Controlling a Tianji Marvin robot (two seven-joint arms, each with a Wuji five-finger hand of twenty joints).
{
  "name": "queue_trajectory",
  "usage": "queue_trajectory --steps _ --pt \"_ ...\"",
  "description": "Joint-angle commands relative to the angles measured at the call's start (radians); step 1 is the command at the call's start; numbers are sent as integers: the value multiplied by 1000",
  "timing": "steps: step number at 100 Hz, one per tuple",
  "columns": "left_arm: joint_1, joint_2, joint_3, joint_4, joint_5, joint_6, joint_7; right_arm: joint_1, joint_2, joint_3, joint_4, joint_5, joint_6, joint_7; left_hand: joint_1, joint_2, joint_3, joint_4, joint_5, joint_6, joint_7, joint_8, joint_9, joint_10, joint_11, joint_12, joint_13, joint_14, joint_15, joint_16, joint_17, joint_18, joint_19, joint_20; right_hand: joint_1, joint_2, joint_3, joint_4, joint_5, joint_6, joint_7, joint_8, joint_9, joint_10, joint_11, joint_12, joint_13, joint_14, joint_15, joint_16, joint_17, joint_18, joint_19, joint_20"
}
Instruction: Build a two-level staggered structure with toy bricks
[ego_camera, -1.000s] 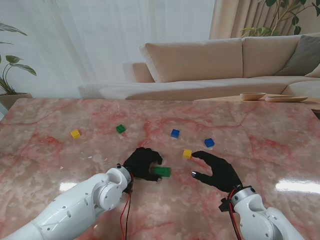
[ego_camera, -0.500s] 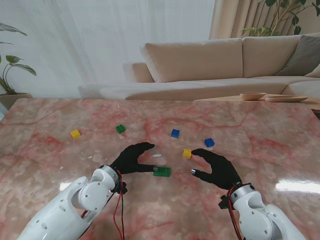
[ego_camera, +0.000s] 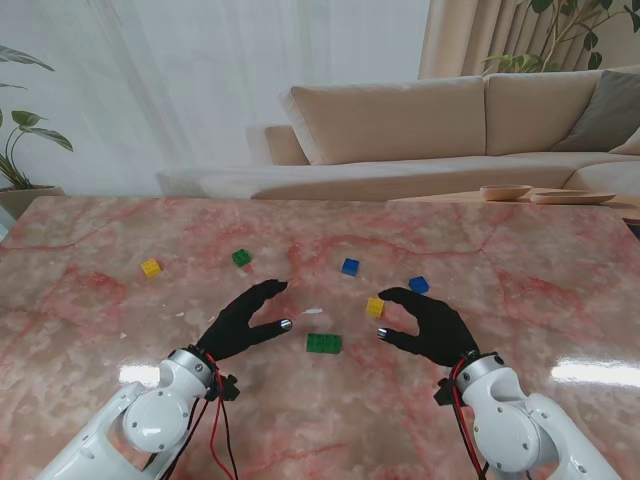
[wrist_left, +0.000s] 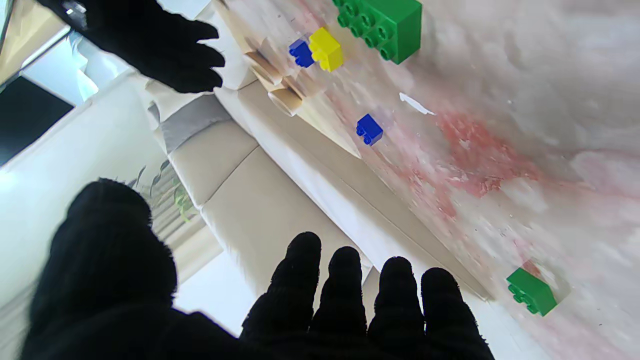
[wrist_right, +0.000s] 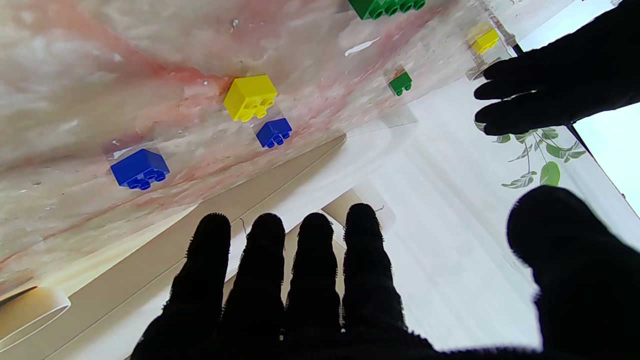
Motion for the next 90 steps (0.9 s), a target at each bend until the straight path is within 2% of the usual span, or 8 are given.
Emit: queue_trajectory --steps 1,20,35,46,67,76,90 --pt "25 0 -5 -14 -7 0 6 2 1 -3 2 0 12 18 -52 36 -15 35 26 -13 -13 2 -10 -21 16 3 1 -43 -18 -11 6 -31 26 -5 13 6 9 -50 5 -3 8 1 6 -10 8 10 30 -26 3 18 2 -9 14 -13" --pt "55 -5 -30 -24 -12 -8 31 27 2 -21 19 -4 35 22 -44 35 -8 39 35 -16 -8 7 -4 -20 17 4 3 -48 -20 -11 2 -32 38 -17 16 3 9 -50 7 -2 10 2 9 -10 11 12 10 -15 -3 18 -22 -4 4 -16" --pt "57 -5 -38 -22 -14 -8 30 65 5 -35 41 -41 59 23 -37 31 -3 40 34 -15 -6 10 -4 -19 17 4 2 -47 -20 -10 0 -30 44 -24 38 -20 4 -55 2 7 10 3 -21 1 7 16 -79 -11 -21 18 -101 -13 -25 -20" --pt "59 -4 -41 -23 -12 -10 27 108 10 -51 66 -84 88 28 -32 27 0 40 38 -16 -2 13 -1 -19 19 6 4 -48 -19 -10 0 -32 50 -28 89 -72 -27 -66 -19 34 10 10 -69 19 11 31 -138 -14 -20 27 -142 -30 -42 -6" --pt "66 0 -61 -33 -7 -4 13 219 21 -111 153 -155 144 58 -27 21 2 37 39 -15 1 18 0 -17 20 7 3 -50 -19 -9 -3 -33 50 -38 156 -167 -72 -76 -69 76 10 35 -244 49 8 56 -272 -20 -29 35 -221 -54 -60 32" --pt "71 2 -72 -39 -5 3 6 265 27 -144 190 -185 164 73 -26 21 3 36 41 -15 4 20 2 -15 21 7 2 -51 -20 -9 -4 -33 49 -42 162 -199 -79 -78 -75 85 16 44 -283 58 3 57 -305 -18 -37 33 -237 -54 -64 37" --pt "76 3 -81 -44 -3 5 2 333 32 -200 258 -197 180 91 -25 20 4 34 41 -15 5 22 3 -16 21 8 2 -51 -20 -9 -4 -33 48 -47 143 -254 -67 -84 -77 97 62 99 -293 64 -25 61 -316 -17 -63 26 -244 -56 -60 58"
